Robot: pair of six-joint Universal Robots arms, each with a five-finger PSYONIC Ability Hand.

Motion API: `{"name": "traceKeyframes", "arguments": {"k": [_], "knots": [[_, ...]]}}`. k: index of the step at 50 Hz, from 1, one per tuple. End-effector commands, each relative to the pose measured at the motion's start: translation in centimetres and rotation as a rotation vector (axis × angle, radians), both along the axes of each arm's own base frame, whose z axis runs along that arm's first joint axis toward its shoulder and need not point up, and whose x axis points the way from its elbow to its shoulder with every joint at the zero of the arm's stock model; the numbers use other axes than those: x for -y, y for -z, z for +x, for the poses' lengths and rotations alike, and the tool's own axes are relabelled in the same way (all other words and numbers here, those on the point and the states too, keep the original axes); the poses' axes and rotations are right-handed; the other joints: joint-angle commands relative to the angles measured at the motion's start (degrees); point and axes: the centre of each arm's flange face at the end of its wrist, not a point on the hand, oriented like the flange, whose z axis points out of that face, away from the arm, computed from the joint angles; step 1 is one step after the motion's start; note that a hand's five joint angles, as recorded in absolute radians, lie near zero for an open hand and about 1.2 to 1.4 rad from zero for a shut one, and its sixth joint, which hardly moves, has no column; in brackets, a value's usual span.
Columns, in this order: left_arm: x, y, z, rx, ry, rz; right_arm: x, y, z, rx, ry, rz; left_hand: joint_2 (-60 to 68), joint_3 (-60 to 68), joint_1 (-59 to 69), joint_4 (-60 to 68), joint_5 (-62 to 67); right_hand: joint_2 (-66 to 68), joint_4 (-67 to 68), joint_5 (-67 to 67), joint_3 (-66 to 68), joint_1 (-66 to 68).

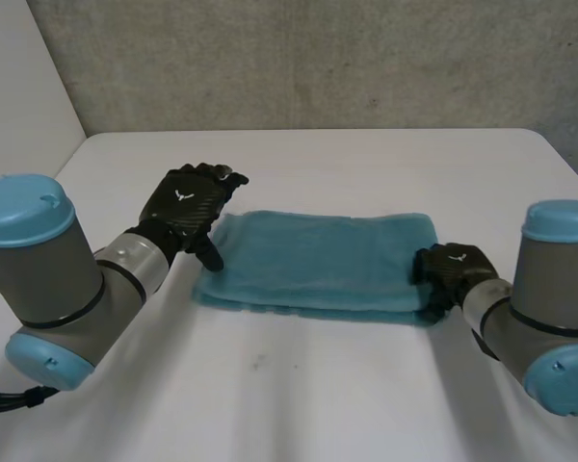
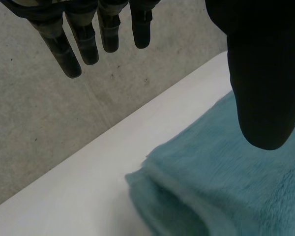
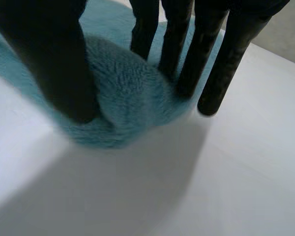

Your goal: Fold the laundry

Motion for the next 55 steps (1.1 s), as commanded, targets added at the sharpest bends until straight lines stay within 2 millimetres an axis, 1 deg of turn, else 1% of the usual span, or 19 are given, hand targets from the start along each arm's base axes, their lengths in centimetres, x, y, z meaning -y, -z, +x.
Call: {"name": "traceKeyframes", "arguments": {"k": [1,2,4,6,9,10,14,20,21,22,25,28,30,32,38,45,50,51,55], "knots": [[0.0,0.0,0.9,0.005,-0.045,0.009,3.4,-1.6,-0.7,-0.020,0.028,-0.249,-0.47,-1.24,-0.49,-0.72,-1.49,36.76,38.75,39.53,37.39,42.54],[-0.1,0.0,1.0,0.004,-0.047,0.010,4.2,-3.2,-0.1,-0.043,0.010,-0.334,-0.47,-1.24,-0.49,-0.72,-1.49,36.76,38.75,39.53,37.39,42.54],[-0.2,-0.3,1.1,0.002,-0.050,0.006,4.4,-4.1,0.5,-0.054,-0.008,-0.372,-0.47,-1.24,-0.49,-0.72,-1.49,36.76,38.75,39.53,37.39,42.54],[-0.4,-0.6,1.3,-0.001,-0.053,-0.001,2.7,-7.9,5.5,-0.042,-0.137,-0.502,-0.47,-1.24,-0.49,-0.72,-1.49,36.76,38.75,39.53,37.39,42.54],[-0.8,-1.2,1.5,-0.006,-0.055,-0.012,1.3,-9.4,8.4,-0.010,-0.204,-0.542,-0.64,-1.41,-0.66,-0.89,-1.66,36.76,38.75,39.53,37.39,42.54],[-0.9,-1.2,1.6,-0.005,-0.058,-0.012,-0.7,-9.2,12.2,0.008,-0.306,-0.534,-0.64,-1.41,-0.66,-0.89,-1.66,36.76,38.75,39.53,37.39,42.54],[-1.0,-1.5,2.1,-0.006,-0.081,-0.017,-3.7,-5.7,17.1,0.000,-0.474,-0.461,-1.14,-1.91,-1.16,-1.40,-2.16,36.76,38.75,39.53,37.39,42.54],[-0.5,-2.1,2.9,-0.013,-0.125,-0.032,-9.1,-1.0,21.2,-0.037,-0.713,-0.369,-1.48,-2.25,-1.50,-1.73,-2.50,36.76,38.75,39.53,37.39,42.54],[-0.4,-2.2,3.0,-0.013,-0.131,-0.035,-9.4,-0.5,21.3,-0.051,-0.728,-0.364,-1.65,-2.41,-1.67,-1.90,-2.67,34.82,36.81,37.60,35.45,40.61],[-0.3,-2.3,3.0,-0.015,-0.134,-0.038,-9.3,-0.3,21.2,-0.073,-0.727,-0.363,-1.48,-2.25,-1.50,-1.74,-2.50,10.99,12.98,13.76,11.62,16.77],[0.0,-2.6,3.1,-0.022,-0.138,-0.044,-8.8,-1.3,21.1,-0.075,-0.689,-0.386,-1.32,-2.08,-1.33,-1.57,-2.33,-14.76,-12.77,-11.99,-14.13,-8.98],[0.3,-3.1,2.8,-0.034,-0.129,-0.058,-8.1,-5.3,20.6,-0.004,-0.588,-0.439,-1.15,-1.91,-1.16,-1.40,-2.16,-31.93,-29.94,-29.16,-31.30,-26.15],[0.6,-3.9,2.1,-0.056,-0.110,-0.082,-6.5,-8.6,19.1,0.095,-0.489,-0.439,-0.81,-1.57,-0.83,-1.06,-1.83,-33.24,-31.25,-30.47,-32.61,-27.46],[1.0,-4.6,1.7,-0.077,-0.101,-0.097,-5.4,-10.3,17.7,0.173,-0.427,-0.418,-0.64,-1.41,-0.66,-0.89,-1.66,-33.24,-31.25,-30.47,-32.61,-27.46],[1.3,-5.2,-2.1,-0.178,0.002,-0.041,-3.0,-13.0,13.5,0.381,-0.282,-0.325,0.03,-0.74,0.01,-0.22,-0.99,-33.24,-31.25,-30.47,-32.61,-27.46],[1.0,-2.7,-4.4,-0.184,0.056,0.114,-1.0,-11.6,11.8,0.385,-0.245,-0.247,0.20,-0.56,0.18,-0.05,-0.82,-33.24,-31.25,-30.47,-32.61,-27.46],[1.2,1.1,-4.6,-0.127,0.023,0.242,0.5,-8.1,11.4,0.341,-0.202,-0.156,0.87,0.11,0.85,0.62,-0.15,-33.24,-31.25,-30.47,-32.61,-27.46],[1.2,1.4,-4.5,-0.120,0.013,0.249,1.3,-6.1,11.3,0.319,-0.183,-0.103,1.21,0.44,1.19,0.95,0.19,-33.24,-31.25,-30.47,-32.61,-27.46],[1.5,3.0,-3.8,-0.082,-0.065,0.269,1.9,-3.3,11.1,0.274,-0.168,-0.018,1.21,0.45,1.19,0.96,0.19,-33.24,-31.25,-30.47,-32.61,-27.46]]}}
